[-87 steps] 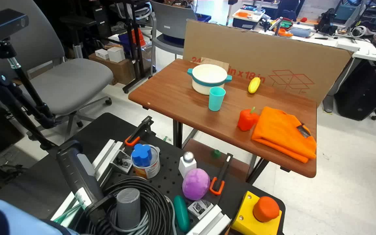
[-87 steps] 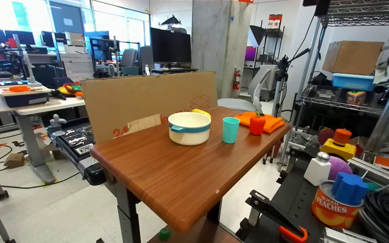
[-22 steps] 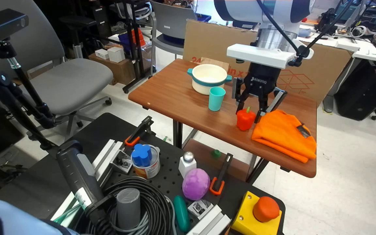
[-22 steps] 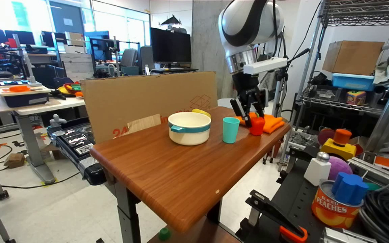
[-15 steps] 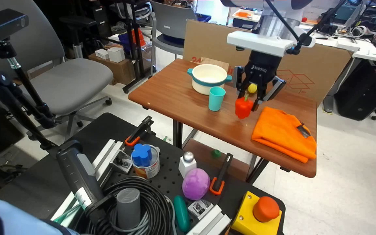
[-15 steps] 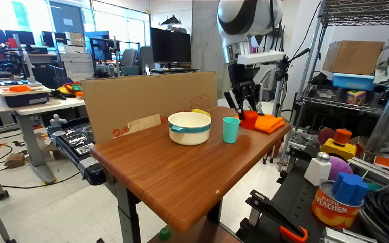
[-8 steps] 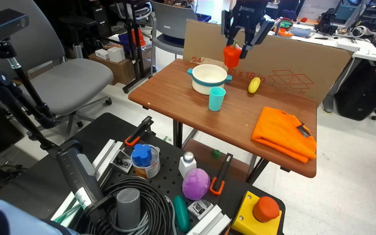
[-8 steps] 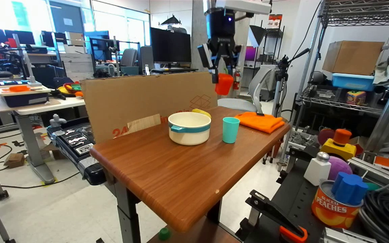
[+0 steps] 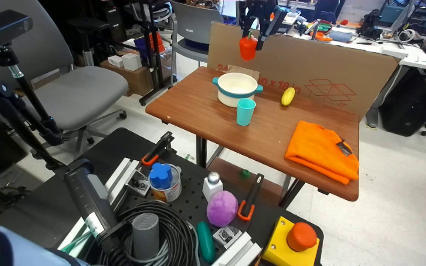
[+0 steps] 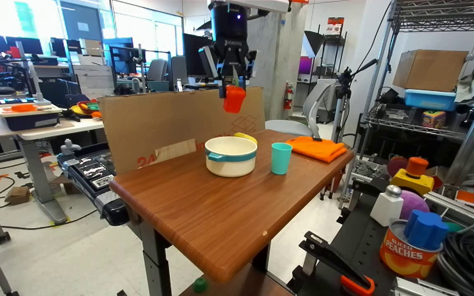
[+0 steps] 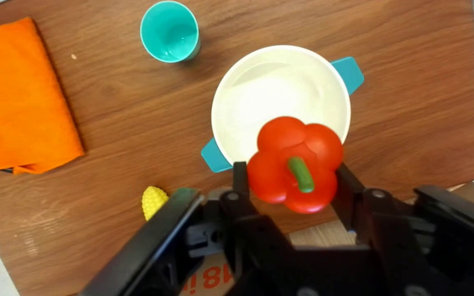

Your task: Put the red cup inside the white pot

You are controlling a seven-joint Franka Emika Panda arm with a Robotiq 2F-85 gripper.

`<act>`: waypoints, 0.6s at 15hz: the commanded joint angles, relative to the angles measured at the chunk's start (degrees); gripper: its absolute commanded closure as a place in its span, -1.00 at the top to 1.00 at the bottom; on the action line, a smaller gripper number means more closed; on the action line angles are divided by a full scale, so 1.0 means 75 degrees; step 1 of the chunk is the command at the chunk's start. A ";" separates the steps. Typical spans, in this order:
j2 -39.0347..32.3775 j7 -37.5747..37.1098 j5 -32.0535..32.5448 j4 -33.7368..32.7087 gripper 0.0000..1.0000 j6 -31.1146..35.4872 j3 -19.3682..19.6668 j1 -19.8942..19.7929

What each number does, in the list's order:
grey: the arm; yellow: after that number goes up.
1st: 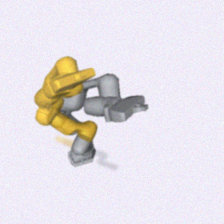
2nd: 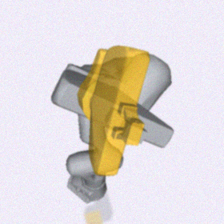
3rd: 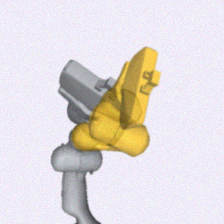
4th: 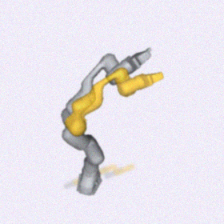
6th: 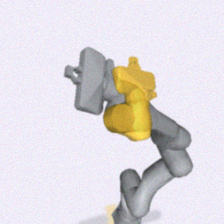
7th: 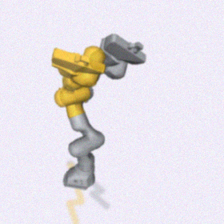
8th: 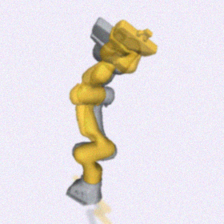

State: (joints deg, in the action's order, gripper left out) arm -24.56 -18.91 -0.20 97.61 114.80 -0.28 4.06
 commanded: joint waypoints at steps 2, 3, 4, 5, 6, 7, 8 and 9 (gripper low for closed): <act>-0.1289 0.0023 -0.0151 -0.1413 -0.50 -0.0869 0.0007 0.0066; -0.1482 -0.0013 -0.0082 -0.1533 -0.50 -0.0951 0.0030 0.0108; -0.1650 -0.0034 -0.0050 -0.1654 -0.50 -0.1005 0.0044 0.0138; -0.1822 -0.0077 -0.0022 -0.1766 -0.50 -0.1031 0.0057 0.0179; -0.1988 -0.0117 -0.0010 -0.1882 -0.50 -0.1069 0.0065 0.0218; -0.2135 -0.0146 0.0019 -0.1974 -0.50 -0.1083 0.0079 0.0265; -0.2255 -0.0172 0.0027 -0.2068 -0.50 -0.1093 0.0089 0.0300; -0.2391 -0.0217 0.0051 -0.2167 -0.50 -0.1086 0.0106 0.0348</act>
State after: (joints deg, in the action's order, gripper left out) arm -38.95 -19.25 -0.17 86.04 109.19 -0.31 5.22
